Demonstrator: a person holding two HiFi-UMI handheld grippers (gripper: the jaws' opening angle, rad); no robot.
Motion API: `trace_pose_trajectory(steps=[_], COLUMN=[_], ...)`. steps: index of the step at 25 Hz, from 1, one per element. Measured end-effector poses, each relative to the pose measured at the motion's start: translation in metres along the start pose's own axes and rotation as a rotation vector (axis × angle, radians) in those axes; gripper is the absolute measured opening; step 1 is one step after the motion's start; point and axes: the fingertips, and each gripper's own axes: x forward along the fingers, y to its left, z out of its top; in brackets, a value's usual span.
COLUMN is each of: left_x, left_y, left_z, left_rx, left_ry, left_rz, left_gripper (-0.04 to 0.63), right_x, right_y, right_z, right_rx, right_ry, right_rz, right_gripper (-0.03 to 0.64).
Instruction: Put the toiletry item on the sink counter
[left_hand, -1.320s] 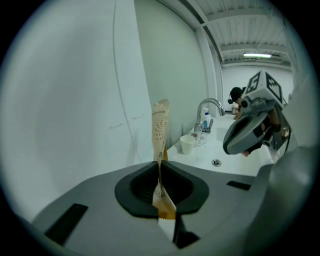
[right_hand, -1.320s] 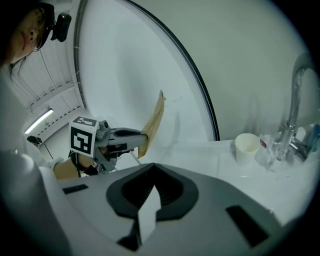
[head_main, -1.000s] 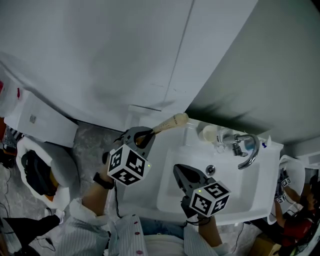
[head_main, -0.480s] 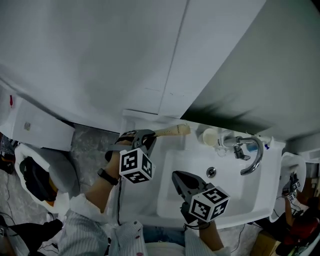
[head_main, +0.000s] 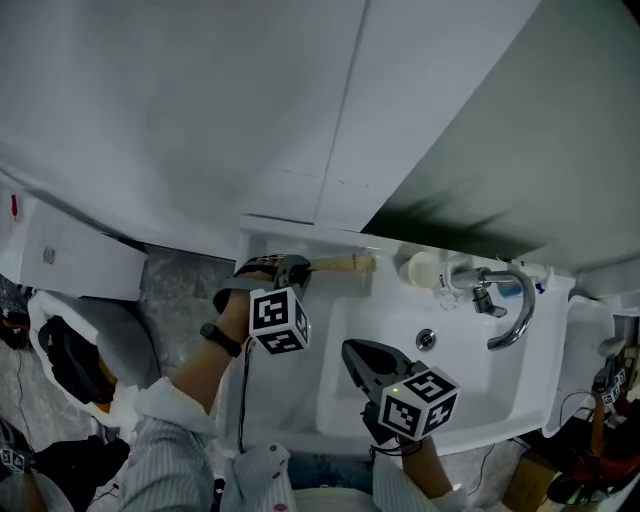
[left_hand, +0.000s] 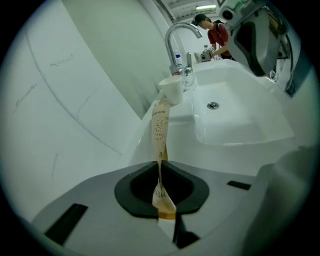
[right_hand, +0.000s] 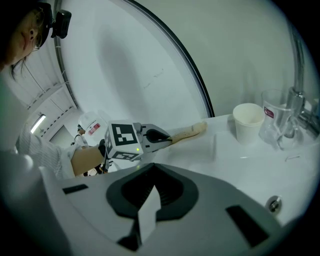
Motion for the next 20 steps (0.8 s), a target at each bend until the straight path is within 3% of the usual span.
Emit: trace_pose_trajectory(steps=[8,20], left_x=[0.018,0.024], left_y=[-0.012,-0.011], left_z=[-0.009,-0.009], left_rx=[0.017,0.031], left_ry=[0.024,0.005], left_rz=[-0.061,-0.057], left_gripper=[0.031,0.041], right_x=[0.002,0.014], right_y=[-0.007,-0.007], right_z=[-0.002,-0.004], right_rx=[0.015,0.024], right_ry=[0.004,0.019], right_rz=[-0.012,-0.011], right_gripper=[0.009,0.01])
